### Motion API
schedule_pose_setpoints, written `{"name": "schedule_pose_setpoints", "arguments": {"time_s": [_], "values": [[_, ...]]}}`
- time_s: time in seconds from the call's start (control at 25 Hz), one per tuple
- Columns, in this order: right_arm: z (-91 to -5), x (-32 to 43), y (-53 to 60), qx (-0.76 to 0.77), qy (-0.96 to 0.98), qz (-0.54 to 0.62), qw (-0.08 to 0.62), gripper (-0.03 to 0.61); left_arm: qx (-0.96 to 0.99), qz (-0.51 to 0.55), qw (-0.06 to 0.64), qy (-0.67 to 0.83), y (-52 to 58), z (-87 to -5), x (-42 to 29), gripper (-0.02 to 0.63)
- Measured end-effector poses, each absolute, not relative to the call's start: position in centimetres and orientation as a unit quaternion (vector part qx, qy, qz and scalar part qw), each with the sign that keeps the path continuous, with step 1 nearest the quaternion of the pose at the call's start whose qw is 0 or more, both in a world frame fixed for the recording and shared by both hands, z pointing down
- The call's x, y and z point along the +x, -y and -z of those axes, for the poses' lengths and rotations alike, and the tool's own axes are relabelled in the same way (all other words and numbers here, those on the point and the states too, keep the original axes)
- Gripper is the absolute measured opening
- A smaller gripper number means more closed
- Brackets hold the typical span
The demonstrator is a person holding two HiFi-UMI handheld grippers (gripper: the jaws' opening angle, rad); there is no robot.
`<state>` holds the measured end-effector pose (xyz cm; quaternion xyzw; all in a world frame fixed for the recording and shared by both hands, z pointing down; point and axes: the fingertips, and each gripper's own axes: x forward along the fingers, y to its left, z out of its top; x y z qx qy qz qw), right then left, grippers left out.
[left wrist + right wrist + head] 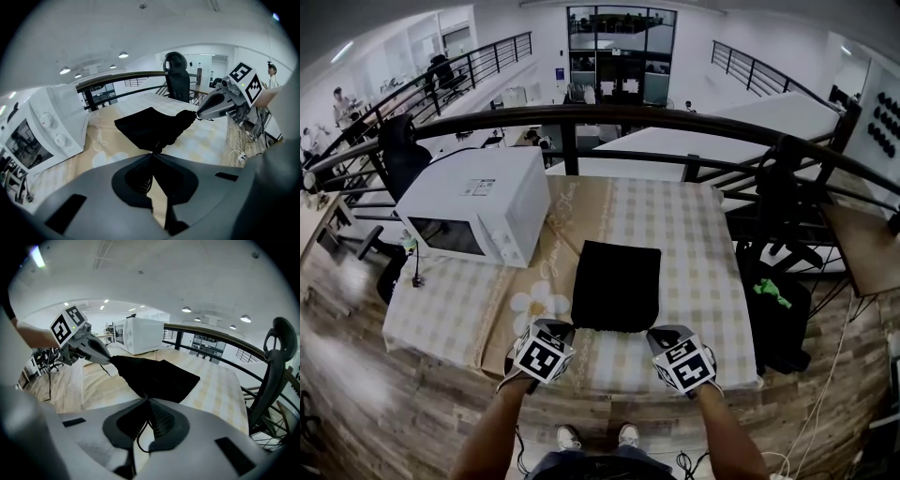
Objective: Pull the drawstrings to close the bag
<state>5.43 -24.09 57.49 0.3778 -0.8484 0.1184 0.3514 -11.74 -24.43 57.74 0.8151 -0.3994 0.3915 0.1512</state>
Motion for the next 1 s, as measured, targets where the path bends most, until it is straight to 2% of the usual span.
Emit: {"name": "schedule_pose_setpoints", "arguments": {"time_s": [1.0], "values": [[-46.4,6.4,27.7,0.453,0.85,-0.062,0.262,0.025,0.837,-0.265,0.096,0.469,28.0,-46.5,-10.9,0.028]]}}
